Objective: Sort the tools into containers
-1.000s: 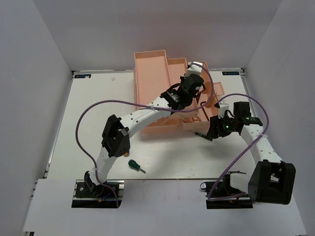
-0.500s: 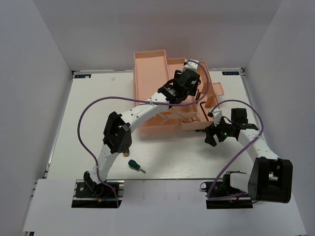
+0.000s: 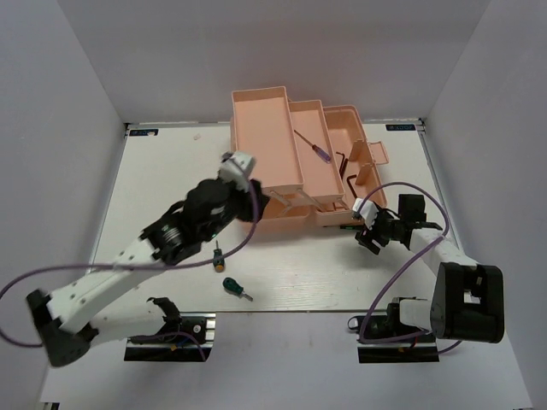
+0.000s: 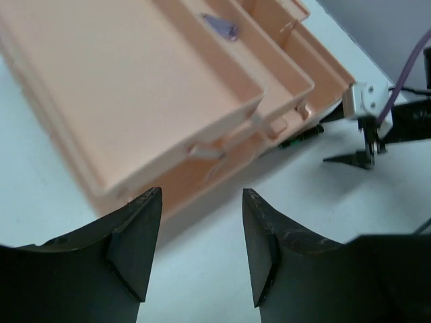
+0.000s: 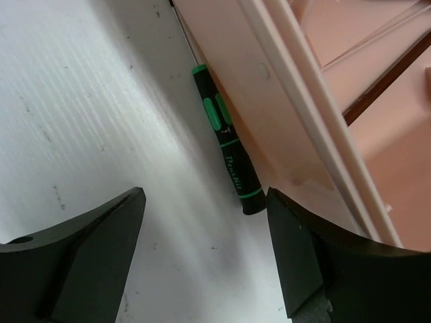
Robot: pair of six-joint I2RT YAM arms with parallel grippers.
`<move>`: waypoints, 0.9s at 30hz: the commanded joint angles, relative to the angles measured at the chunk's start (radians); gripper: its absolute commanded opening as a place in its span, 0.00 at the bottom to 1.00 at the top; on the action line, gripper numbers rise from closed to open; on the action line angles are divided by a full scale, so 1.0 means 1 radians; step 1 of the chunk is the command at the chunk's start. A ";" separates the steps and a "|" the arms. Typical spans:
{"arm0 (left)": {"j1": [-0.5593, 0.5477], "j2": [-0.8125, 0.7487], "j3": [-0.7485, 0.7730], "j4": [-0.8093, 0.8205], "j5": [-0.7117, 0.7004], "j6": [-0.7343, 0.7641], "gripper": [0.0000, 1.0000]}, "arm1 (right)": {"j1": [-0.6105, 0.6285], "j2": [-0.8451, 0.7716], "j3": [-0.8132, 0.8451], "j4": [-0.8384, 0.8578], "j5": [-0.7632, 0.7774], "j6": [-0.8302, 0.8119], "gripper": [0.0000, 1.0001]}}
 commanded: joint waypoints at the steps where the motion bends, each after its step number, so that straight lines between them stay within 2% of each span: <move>1: 0.002 -0.201 -0.200 -0.039 -0.005 -0.049 0.61 | 0.002 0.031 0.008 0.112 0.027 -0.004 0.77; 4: 0.002 -0.318 -0.291 -0.119 -0.028 -0.080 0.61 | 0.005 0.045 -0.003 0.151 0.063 0.051 0.77; 9: 0.002 -0.481 -0.350 -0.219 -0.037 -0.123 0.62 | 0.005 0.094 0.048 0.083 0.073 0.050 0.73; 13: 0.002 -0.547 -0.388 -0.251 -0.037 -0.153 0.62 | 0.005 0.134 0.079 0.027 0.075 0.024 0.73; 19: 0.002 -0.599 -0.408 -0.294 -0.047 -0.175 0.62 | 0.006 0.190 0.134 -0.051 0.046 -0.006 0.66; 23: 0.002 -0.618 -0.417 -0.306 -0.047 -0.184 0.63 | 0.006 0.172 0.152 -0.199 -0.005 -0.099 0.62; 27: 0.002 -0.638 -0.456 -0.306 -0.037 -0.202 0.63 | 0.006 0.129 0.123 -0.183 0.000 -0.073 0.62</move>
